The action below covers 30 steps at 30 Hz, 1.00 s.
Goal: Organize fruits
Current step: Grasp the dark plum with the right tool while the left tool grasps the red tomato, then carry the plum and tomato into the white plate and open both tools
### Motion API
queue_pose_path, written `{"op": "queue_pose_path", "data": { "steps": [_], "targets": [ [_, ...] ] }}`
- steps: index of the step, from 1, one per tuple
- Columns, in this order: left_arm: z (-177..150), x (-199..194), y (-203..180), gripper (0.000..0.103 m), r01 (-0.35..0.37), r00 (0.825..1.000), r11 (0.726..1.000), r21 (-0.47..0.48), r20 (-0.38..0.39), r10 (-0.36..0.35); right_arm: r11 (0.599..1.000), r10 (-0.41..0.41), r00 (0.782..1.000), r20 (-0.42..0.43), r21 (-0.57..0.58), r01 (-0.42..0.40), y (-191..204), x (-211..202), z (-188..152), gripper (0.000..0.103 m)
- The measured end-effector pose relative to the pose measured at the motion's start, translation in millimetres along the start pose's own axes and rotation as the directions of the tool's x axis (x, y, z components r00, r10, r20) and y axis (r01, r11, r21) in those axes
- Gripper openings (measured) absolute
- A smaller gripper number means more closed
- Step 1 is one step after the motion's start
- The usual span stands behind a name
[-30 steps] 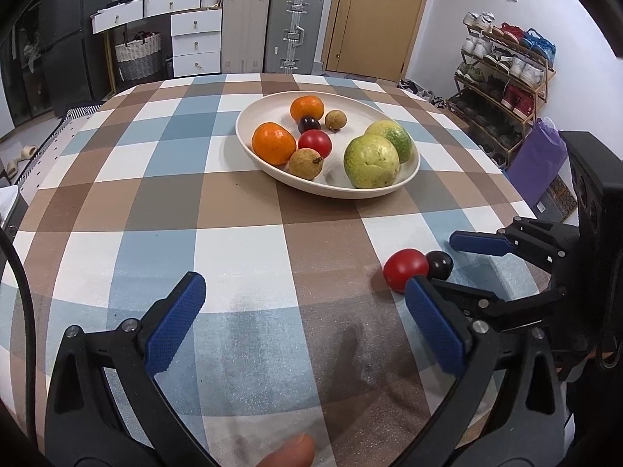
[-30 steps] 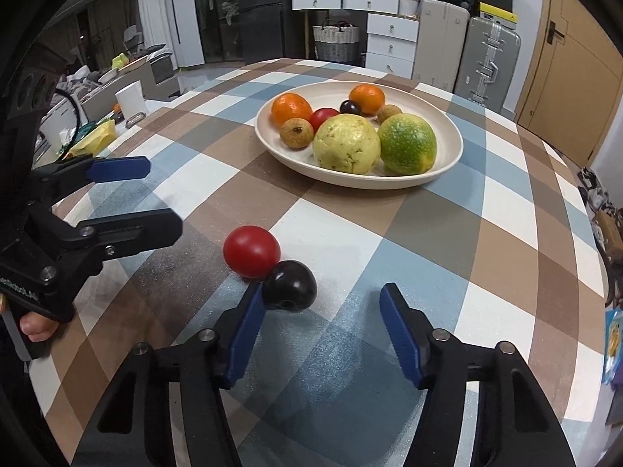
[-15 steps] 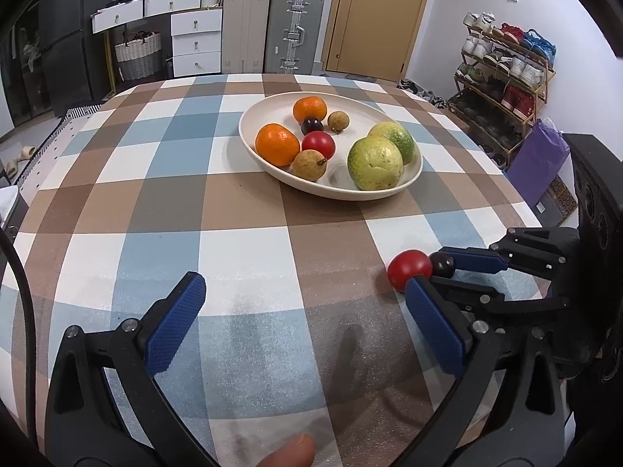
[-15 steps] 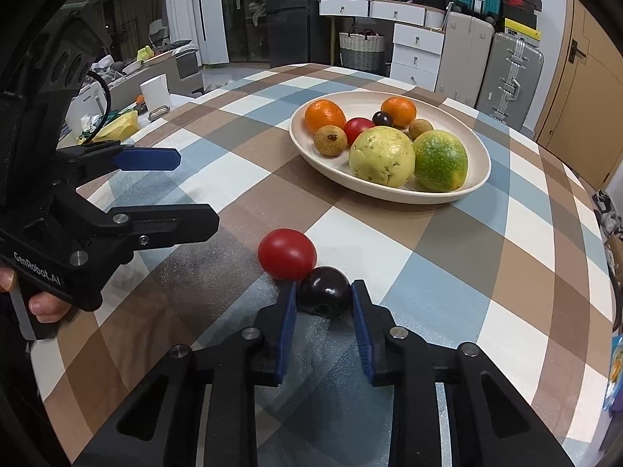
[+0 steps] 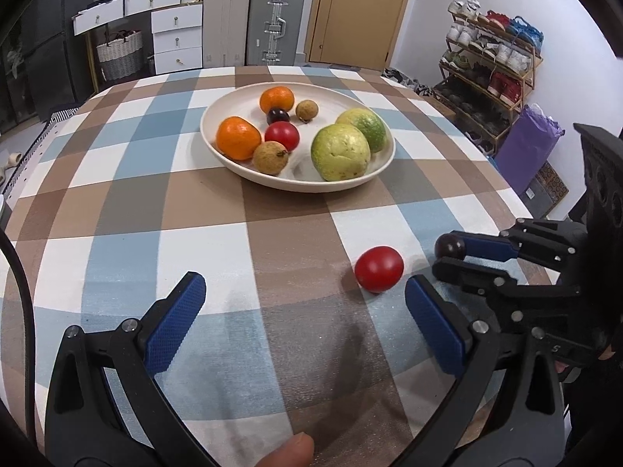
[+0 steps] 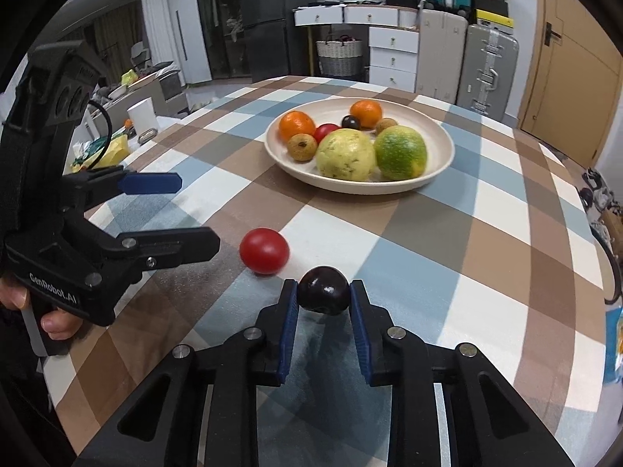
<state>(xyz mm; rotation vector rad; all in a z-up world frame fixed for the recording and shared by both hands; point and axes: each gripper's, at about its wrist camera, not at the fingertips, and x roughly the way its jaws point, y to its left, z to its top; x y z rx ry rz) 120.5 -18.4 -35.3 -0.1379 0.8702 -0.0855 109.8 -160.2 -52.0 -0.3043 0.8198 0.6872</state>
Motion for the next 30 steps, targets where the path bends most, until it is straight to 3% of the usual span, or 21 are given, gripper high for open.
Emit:
{"op": "queue_pose_path", "data": {
  "steps": [11, 14, 16, 18, 23, 26, 30],
  "targets": [
    [4, 16, -32, 0.101, -0.034, 0.999, 0.993, 0.113, -0.012, 0.035, 0.996, -0.002, 1.0, 0.02, 0.086, 0.0, -12, -12, -9, 0.027],
    [3, 21, -36, 0.09, -0.017, 0.999, 0.991, 0.133, -0.029, 0.021, 0.996, -0.003, 1.0, 0.016, 0.086, 0.002, -11, -14, -11, 0.027],
    [3, 25, -38, 0.075, -0.003, 0.999, 0.991, 0.137, -0.052, 0.01, 0.996, -0.006, 1.0, 0.014, 0.087, 0.004, -12, -14, -13, 0.027],
    [1, 29, -40, 0.066, 0.02, 0.997, 0.99, 0.139, -0.076, -0.01, 0.996, -0.004, 1.0, 0.014, 0.091, 0.003, -12, -14, -13, 0.027],
    [0, 28, -42, 0.049, 0.052, 0.997, 0.988, 0.146, -0.063, -0.043, 0.996, -0.005, 1.0, 0.013, 0.088, 0.004, -11, -13, -13, 0.027],
    [-1, 27, -42, 0.031, 0.08, 0.996, 0.986, 0.145, -0.059, -0.073, 0.997, -0.006, 1.0, 0.012, 0.083, 0.005, -10, -12, -13, 0.027],
    [-1, 24, -40, 0.028, 0.099, 0.994, 0.986, 0.135, -0.053, -0.093, 0.996, -0.01, 1.0, 0.019, 0.087, 0.008, -11, -14, -12, 0.027]
  ]
}}
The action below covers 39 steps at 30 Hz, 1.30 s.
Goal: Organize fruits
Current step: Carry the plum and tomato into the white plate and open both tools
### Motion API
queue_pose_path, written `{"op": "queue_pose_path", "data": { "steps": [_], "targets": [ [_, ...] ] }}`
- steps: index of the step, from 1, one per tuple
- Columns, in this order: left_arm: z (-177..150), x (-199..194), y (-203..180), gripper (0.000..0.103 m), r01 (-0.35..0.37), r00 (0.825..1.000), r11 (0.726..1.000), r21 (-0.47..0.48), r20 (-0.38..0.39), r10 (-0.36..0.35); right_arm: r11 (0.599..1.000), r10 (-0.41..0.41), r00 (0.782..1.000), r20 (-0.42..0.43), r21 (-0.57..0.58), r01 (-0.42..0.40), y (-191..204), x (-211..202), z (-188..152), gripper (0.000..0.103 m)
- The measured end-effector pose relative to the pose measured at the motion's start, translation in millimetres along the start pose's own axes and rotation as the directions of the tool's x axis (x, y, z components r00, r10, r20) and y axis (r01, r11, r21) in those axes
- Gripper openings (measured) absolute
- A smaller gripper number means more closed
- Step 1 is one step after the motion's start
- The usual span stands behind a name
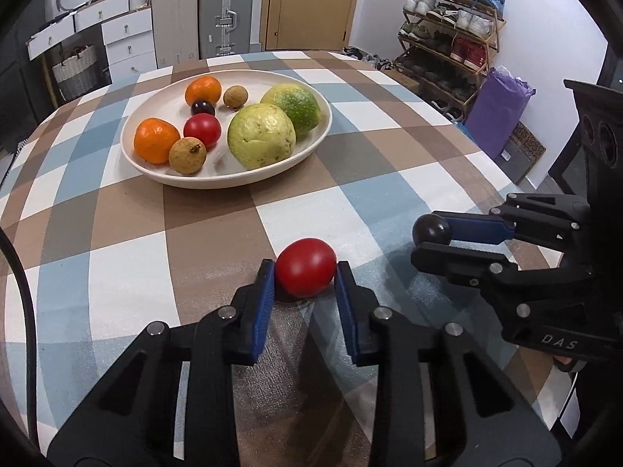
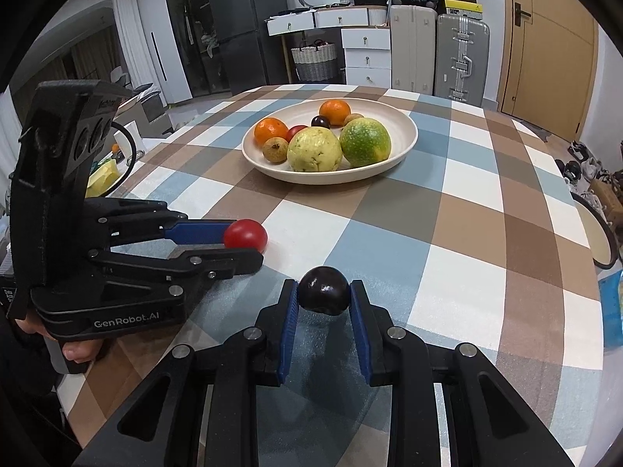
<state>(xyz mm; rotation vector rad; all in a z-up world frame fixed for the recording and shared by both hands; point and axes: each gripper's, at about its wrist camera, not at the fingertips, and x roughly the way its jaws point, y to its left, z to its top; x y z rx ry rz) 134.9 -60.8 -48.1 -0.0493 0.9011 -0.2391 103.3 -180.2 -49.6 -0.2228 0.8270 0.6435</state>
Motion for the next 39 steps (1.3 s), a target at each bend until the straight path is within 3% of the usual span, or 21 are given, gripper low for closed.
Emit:
{"op": "queue_pose_path", "data": {
  "steps": [17, 39],
  "targets": [
    [8, -45, 15, 0.028, -0.01, 0.994, 0.999, -0.047, 0.113, 0.015, 1.0, -0.003, 0.999, 0.048, 0.012, 0.002, 6, -11, 14, 0.027],
    [38, -92, 54, 0.028, -0.079, 0.969, 0.99, -0.117, 0.223, 0.104, 0.998, 0.003, 0.991, 0.136, 0.06, -0.011, 6, -18, 71, 0.027]
  ]
}}
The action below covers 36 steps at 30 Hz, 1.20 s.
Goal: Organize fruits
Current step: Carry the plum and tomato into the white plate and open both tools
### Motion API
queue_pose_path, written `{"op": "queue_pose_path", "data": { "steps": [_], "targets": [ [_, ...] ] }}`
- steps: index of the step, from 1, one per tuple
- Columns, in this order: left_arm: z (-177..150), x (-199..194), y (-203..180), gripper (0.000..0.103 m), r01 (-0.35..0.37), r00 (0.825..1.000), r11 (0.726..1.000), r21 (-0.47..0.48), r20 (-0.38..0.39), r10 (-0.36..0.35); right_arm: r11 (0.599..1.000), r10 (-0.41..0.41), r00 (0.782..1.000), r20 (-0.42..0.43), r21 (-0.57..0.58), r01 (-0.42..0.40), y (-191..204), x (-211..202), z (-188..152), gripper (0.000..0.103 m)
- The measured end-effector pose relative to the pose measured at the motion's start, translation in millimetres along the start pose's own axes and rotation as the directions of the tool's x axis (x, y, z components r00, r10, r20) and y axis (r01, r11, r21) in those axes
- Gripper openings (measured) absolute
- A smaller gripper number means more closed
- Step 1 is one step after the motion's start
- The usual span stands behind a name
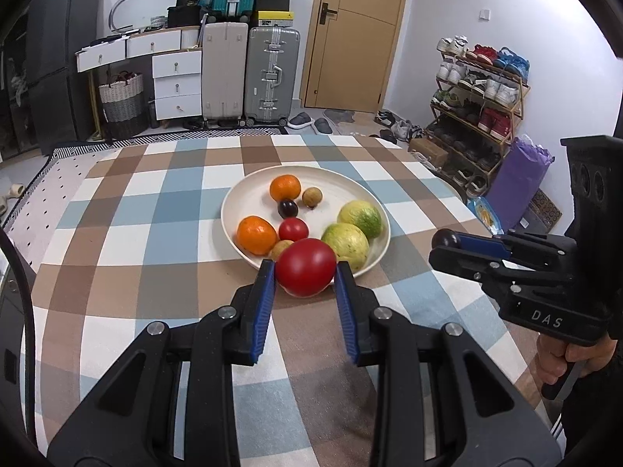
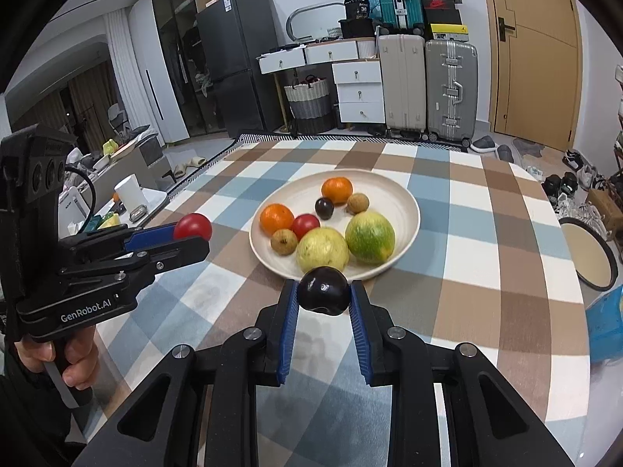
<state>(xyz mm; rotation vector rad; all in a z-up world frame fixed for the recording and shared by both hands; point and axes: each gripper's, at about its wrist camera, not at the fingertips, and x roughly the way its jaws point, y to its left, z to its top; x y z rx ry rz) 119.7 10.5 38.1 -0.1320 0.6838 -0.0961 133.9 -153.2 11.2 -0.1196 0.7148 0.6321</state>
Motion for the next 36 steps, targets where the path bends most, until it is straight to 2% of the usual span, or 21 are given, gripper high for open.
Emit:
{"op": "queue_pose_path", "data": {
  "steps": [9, 13, 30, 36],
  "targets": [
    [16, 10, 8, 0.028, -0.022, 0.999, 1.0, 0.004, 0.034, 0.022, 1.0, -0.014, 0.999, 0.032, 0.006, 0.014, -2, 11, 25, 0.027],
    [22, 20, 11, 0.028, -0.011, 0.999, 1.0, -0.012, 0.031, 0.011, 1.0, -0.025, 0.999, 0.037, 0.009, 0.025, -6, 18, 31, 0.027],
    [45, 86, 23, 0.028, -0.029, 0.999, 1.0, 0.001, 0.032, 0.029, 0.995, -0.051, 0.996, 0.068, 0.091, 0.045, -36, 54, 51, 0.027],
    [44, 108, 36, 0.028, -0.016, 0.999, 0.999, -0.036, 0.027, 0.017, 0.994, -0.047, 0.997, 0.068, 0.101, 0.04, -45, 68, 55, 0.027]
  ]
}}
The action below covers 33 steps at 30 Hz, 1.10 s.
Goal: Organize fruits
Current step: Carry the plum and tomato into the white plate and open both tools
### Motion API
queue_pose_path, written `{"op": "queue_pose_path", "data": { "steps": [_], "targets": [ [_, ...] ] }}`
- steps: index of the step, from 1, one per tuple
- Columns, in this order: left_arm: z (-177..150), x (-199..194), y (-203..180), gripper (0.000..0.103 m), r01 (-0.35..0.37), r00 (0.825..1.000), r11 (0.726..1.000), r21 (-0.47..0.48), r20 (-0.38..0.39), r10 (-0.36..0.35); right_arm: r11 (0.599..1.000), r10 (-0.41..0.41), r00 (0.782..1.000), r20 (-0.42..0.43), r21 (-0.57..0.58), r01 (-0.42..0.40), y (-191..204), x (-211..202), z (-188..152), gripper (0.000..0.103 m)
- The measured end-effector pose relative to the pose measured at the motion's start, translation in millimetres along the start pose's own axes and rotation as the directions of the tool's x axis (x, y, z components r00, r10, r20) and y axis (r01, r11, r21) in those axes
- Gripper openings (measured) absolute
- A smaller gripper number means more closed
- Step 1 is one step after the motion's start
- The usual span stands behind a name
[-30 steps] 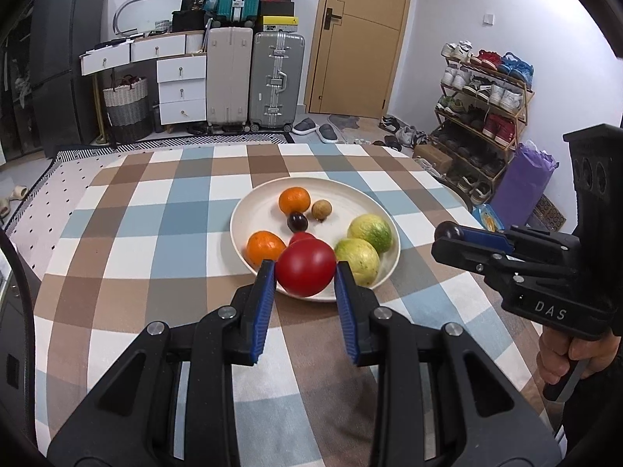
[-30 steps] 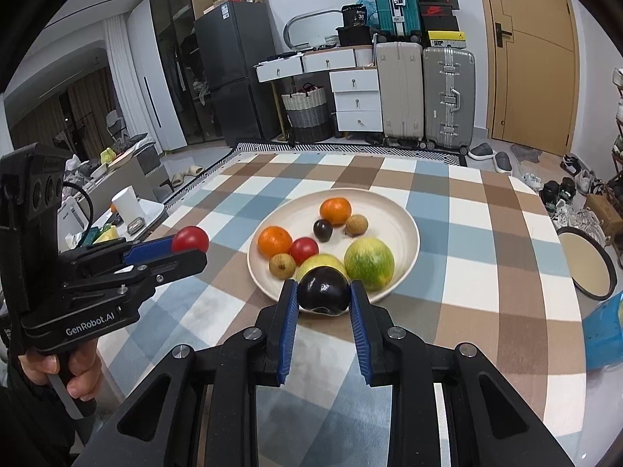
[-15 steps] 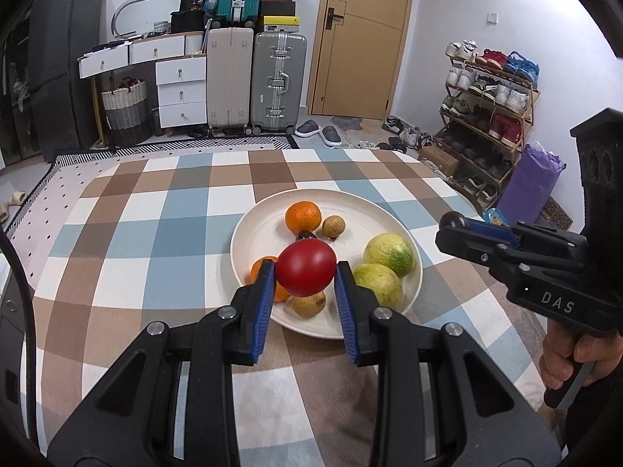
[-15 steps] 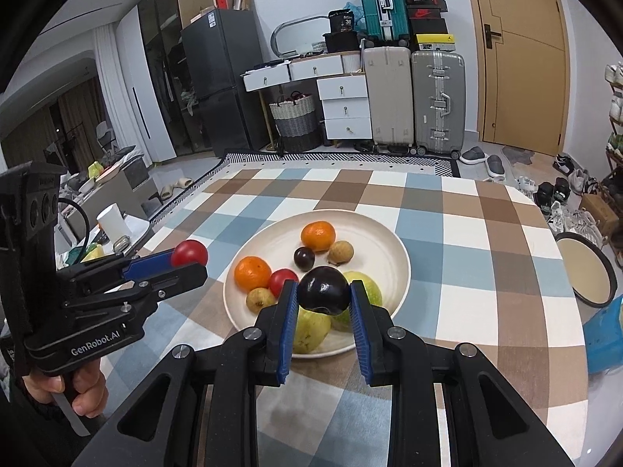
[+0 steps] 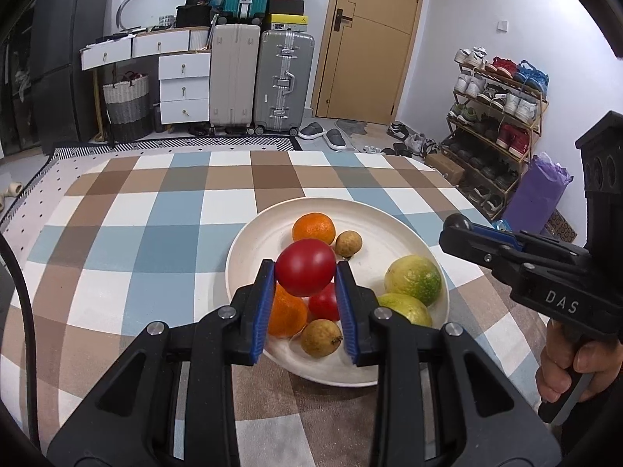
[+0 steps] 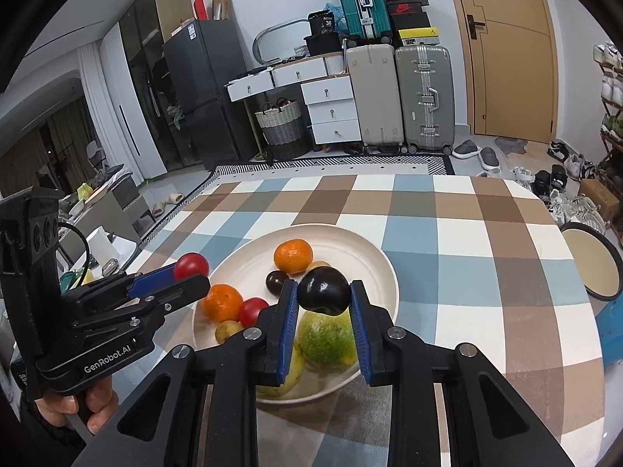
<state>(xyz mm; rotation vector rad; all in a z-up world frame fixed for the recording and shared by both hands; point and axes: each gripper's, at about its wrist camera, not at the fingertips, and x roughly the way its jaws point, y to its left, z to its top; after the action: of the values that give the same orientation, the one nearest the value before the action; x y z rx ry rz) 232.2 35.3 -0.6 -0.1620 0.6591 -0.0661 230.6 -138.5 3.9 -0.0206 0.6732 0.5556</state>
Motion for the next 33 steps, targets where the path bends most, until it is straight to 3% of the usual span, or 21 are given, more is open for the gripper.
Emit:
{"op": "queue_pose_path", "data": {
  "steps": [5, 23, 26, 33],
  "targets": [
    [-3, 12, -1, 0.028, -0.03, 0.999, 0.999, 0.026, -0.011, 0.031, 1.0, 0.006, 1.0, -0.005, -0.012, -0.006, 1, 10, 1, 0.027],
    [-10, 22, -2, 0.028, -0.004, 1.0, 0.999, 0.031, -0.022, 0.005, 0.998, 0.031, 0.999, -0.028, -0.05, -0.032, 10, 35, -8, 0.027],
    [-11, 23, -1, 0.028, -0.002, 1.0, 1.0, 0.028, -0.022, 0.003, 0.999, 0.037, 0.999, -0.017, -0.034, -0.038, 8, 33, -9, 0.038],
    [-11, 23, -2, 0.028, 0.0, 1.0, 0.999, 0.036, -0.02, 0.001, 0.999, 0.019, 1.0, 0.019, -0.039, -0.019, 6, 22, -14, 0.041]
  ]
}}
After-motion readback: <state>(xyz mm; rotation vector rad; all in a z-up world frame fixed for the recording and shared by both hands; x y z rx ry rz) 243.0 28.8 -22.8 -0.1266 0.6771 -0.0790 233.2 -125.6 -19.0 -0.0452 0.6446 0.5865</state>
